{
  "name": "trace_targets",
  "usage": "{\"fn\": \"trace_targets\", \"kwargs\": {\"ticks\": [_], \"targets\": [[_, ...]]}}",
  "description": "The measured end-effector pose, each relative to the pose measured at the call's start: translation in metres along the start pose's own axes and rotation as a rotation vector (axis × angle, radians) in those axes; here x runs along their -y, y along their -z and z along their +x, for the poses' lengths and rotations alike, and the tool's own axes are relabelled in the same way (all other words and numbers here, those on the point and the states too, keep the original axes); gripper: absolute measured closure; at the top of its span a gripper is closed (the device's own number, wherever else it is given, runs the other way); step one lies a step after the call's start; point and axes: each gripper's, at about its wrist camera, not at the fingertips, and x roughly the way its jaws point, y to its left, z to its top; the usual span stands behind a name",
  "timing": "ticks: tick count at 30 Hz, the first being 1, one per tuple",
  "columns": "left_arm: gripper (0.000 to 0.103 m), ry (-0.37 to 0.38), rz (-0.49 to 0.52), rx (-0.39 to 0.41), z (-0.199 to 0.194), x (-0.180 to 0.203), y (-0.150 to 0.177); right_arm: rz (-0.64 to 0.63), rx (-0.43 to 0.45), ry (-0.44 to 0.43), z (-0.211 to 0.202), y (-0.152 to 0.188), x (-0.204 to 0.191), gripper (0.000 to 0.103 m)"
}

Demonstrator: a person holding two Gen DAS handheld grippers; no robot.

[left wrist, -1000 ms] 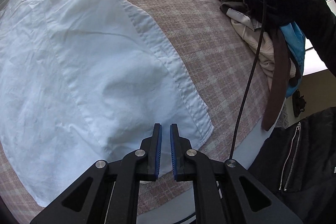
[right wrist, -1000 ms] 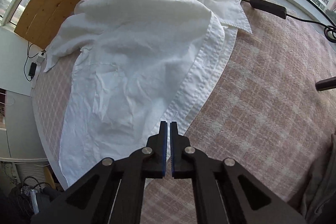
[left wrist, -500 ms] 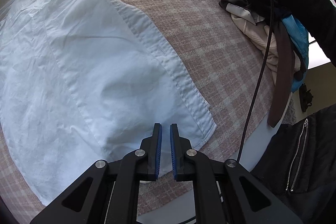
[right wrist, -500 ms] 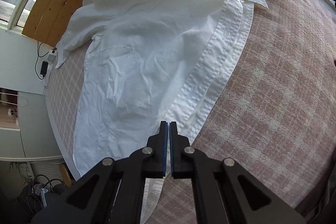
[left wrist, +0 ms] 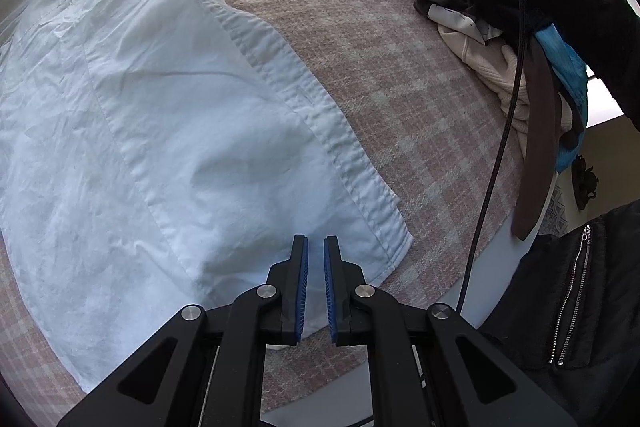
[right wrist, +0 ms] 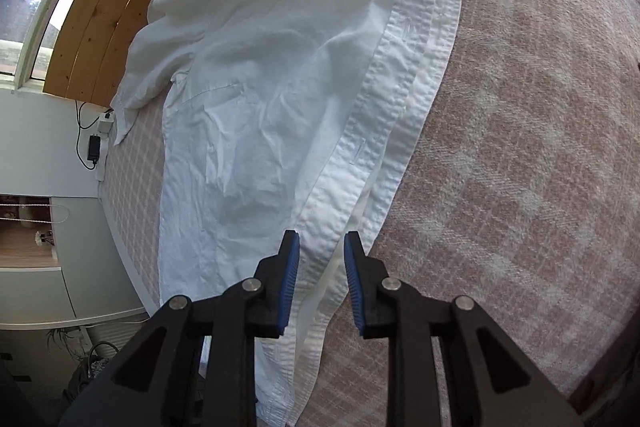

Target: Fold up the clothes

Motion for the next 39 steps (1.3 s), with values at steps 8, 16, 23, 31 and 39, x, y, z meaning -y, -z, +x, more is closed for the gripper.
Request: {"fn": "trace_targets", "kwargs": {"ticks": [8, 16, 23, 31, 39], "targets": [[0.094, -0.006, 0.015, -0.001, -0.003, -0.001, 0.001, -0.028, 0.051, -0.016, 0.0, 0.009, -0.014, 0.096], [0.094, -0.008, 0.024, 0.002, -0.007, 0.0, 0.001, -0.083, 0.105, 0.069, -0.016, 0.018, -0.023, 0.101], [0.094, -0.031, -0.019, 0.001, -0.028, -0.015, 0.015, -0.066, 0.087, 0.21, -0.031, 0.028, -0.013, 0.092], [0.075, -0.159, -0.388, 0.132, -0.114, -0.123, 0.08, -0.166, 0.098, 0.19, -0.036, 0.1, -0.042, 0.074], [0.062, -0.084, -0.438, 0.08, -0.094, -0.162, 0.076, -0.124, -0.004, 0.196, -0.005, 0.177, -0.05, 0.074]]}}
